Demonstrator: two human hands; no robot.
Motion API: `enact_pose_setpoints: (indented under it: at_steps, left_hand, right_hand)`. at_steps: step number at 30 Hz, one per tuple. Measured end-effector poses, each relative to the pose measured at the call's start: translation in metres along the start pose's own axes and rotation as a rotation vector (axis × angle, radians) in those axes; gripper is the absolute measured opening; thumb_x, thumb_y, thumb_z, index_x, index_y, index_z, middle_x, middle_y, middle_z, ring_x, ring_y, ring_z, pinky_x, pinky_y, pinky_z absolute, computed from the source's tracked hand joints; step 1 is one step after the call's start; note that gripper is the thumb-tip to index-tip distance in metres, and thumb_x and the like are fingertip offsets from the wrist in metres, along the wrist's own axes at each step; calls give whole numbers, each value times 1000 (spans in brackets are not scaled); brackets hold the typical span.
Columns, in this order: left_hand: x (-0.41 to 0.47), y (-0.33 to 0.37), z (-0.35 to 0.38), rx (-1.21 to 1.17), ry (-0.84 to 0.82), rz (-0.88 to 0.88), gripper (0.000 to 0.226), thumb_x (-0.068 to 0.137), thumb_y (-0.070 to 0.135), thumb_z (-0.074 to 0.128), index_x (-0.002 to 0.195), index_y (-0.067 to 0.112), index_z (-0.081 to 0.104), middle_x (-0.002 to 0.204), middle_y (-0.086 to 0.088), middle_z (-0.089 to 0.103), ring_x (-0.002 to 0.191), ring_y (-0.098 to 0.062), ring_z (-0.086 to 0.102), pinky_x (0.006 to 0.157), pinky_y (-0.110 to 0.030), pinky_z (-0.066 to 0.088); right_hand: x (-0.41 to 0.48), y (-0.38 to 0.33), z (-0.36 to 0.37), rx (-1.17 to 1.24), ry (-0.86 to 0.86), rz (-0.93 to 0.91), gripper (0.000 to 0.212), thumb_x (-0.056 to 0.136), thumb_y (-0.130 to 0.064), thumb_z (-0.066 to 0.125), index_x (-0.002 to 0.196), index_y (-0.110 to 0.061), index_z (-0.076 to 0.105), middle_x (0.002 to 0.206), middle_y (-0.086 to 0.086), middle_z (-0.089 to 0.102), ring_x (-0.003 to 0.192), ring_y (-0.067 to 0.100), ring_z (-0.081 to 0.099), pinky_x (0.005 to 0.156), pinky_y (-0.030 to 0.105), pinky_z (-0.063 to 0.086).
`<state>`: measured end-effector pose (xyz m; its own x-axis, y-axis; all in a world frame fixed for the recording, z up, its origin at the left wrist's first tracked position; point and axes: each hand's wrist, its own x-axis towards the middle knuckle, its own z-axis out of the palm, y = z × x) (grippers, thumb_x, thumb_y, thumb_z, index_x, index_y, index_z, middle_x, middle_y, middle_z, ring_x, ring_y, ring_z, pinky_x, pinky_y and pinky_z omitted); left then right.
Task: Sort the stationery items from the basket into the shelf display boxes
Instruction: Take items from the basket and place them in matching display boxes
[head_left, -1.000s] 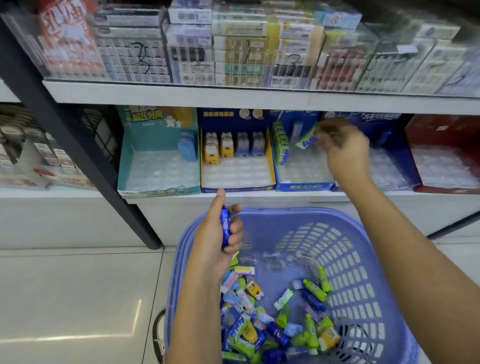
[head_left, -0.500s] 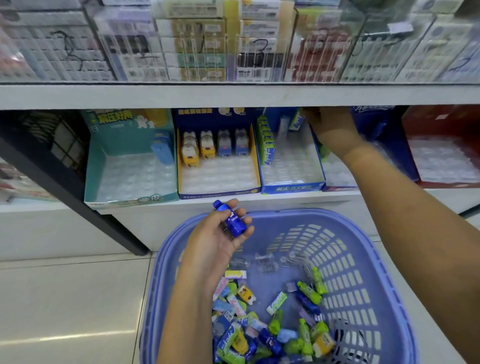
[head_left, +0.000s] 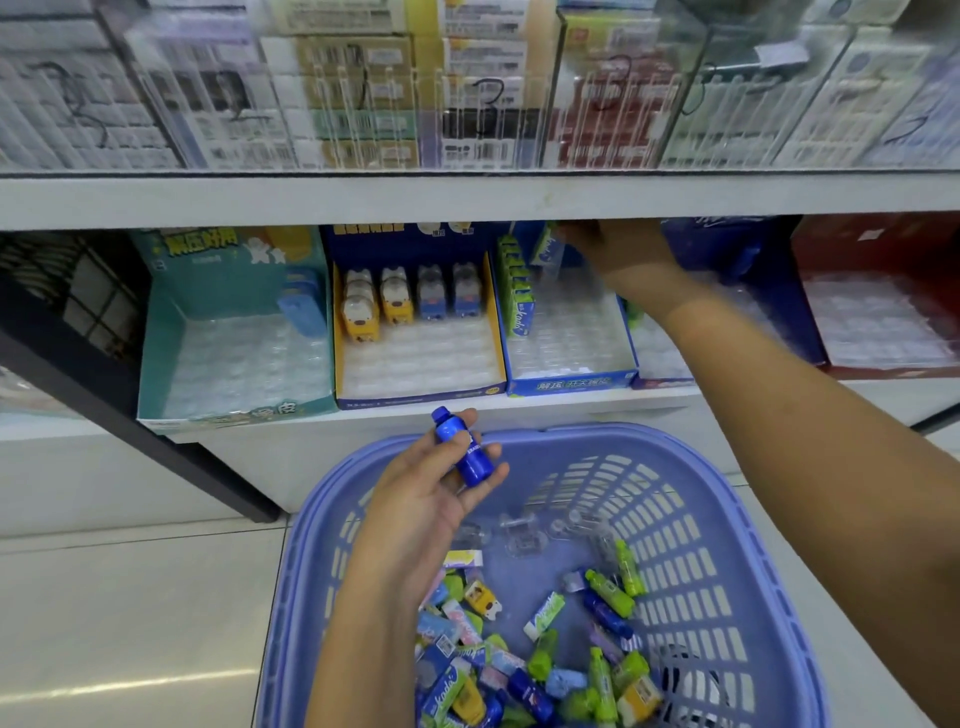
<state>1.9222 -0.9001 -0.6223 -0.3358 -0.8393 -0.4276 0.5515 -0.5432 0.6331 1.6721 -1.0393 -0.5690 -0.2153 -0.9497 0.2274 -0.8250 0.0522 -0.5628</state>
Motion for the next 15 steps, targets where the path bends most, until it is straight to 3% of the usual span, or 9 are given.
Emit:
enact_pose_setpoints:
  at_steps: [2, 8, 12, 15]
  left_hand:
    - [1, 0, -1, 18, -1, -3, 35, 81, 7, 59, 115, -1, 63, 95, -10, 68, 94, -25, 69, 77, -37, 59]
    - [4, 2, -4, 2, -13, -13, 38, 74, 11, 64, 111, 4, 66, 96, -10, 70, 96, -25, 70, 75, -34, 59]
    - [4, 2, -5, 66, -32, -11, 34, 73, 14, 66, 106, 7, 67, 101, -11, 72, 99, -25, 69, 77, -33, 58]
    - [4, 4, -5, 98, -23, 1, 35, 72, 17, 67, 106, 9, 67, 105, -11, 72, 100, -23, 69, 75, -31, 58]
  right_hand:
    - [3, -4, 6, -17, -9, -29, 40, 95, -34, 53, 125, -7, 53, 123, 16, 58, 116, 29, 51, 89, 28, 36]
    - [7, -13, 10, 3, -41, -45, 33, 96, -35, 49, 112, -8, 58, 107, 15, 61, 99, 22, 52, 74, 15, 28]
    - [11, -12, 4, -14, -139, -6, 30, 96, -34, 48, 106, -10, 62, 108, 15, 63, 103, 29, 55, 78, 28, 36]
    - [13, -8, -2, 38, -172, 6, 29, 94, -32, 50, 104, -8, 63, 110, 17, 62, 104, 31, 55, 90, 38, 42]
